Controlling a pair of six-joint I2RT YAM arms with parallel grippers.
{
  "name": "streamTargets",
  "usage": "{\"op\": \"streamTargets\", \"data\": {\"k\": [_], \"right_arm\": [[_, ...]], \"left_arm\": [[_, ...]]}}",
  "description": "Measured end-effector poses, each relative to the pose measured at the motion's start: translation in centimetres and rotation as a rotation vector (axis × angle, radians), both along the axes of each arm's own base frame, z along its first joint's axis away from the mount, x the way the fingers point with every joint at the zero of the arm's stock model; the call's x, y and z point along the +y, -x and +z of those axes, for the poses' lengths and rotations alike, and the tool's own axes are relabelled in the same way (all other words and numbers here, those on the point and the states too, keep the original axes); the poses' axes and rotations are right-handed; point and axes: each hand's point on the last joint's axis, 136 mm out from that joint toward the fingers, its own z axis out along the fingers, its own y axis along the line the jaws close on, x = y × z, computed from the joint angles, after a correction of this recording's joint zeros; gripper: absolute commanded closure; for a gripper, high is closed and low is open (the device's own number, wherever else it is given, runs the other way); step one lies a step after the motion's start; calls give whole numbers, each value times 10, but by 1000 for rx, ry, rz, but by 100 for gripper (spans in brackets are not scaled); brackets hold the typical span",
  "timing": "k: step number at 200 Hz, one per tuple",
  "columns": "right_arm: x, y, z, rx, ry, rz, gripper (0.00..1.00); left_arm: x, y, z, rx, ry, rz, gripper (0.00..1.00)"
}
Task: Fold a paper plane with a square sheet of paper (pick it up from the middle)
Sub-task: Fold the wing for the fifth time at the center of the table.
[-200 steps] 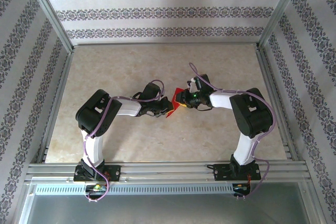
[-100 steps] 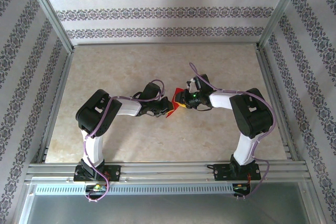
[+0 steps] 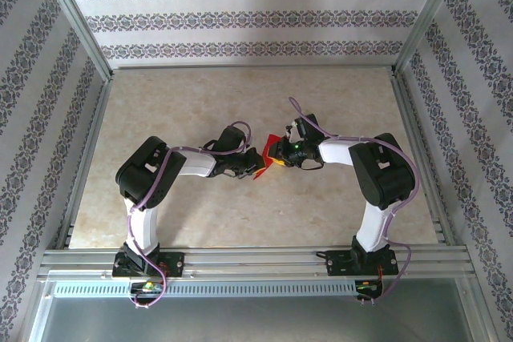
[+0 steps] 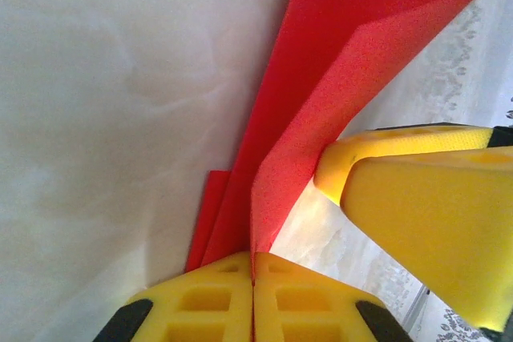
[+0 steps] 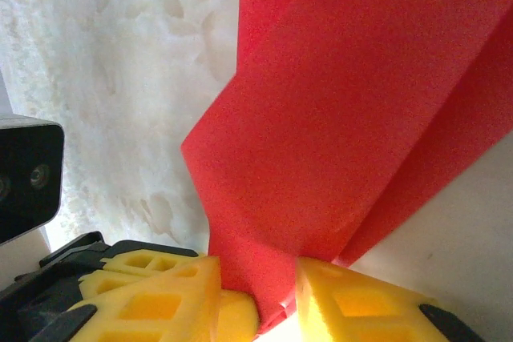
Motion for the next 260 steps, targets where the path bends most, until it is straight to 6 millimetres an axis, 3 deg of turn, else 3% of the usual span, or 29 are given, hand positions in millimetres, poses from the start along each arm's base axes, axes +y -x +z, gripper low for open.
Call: {"op": "streamTargets", "data": {"k": [78,202,260], "right_arm": [[11,-6,14,-21,-22,1,69],[0,-1,-8,26,58,-37,71],[-4,0,-12,35,81,-40,72]], "left_arm": [[0,-1,0,3,-1,-1,92],[0,0,0,3,-1,-1,91],[-1,0,2,-4,1,-8,83]]}}
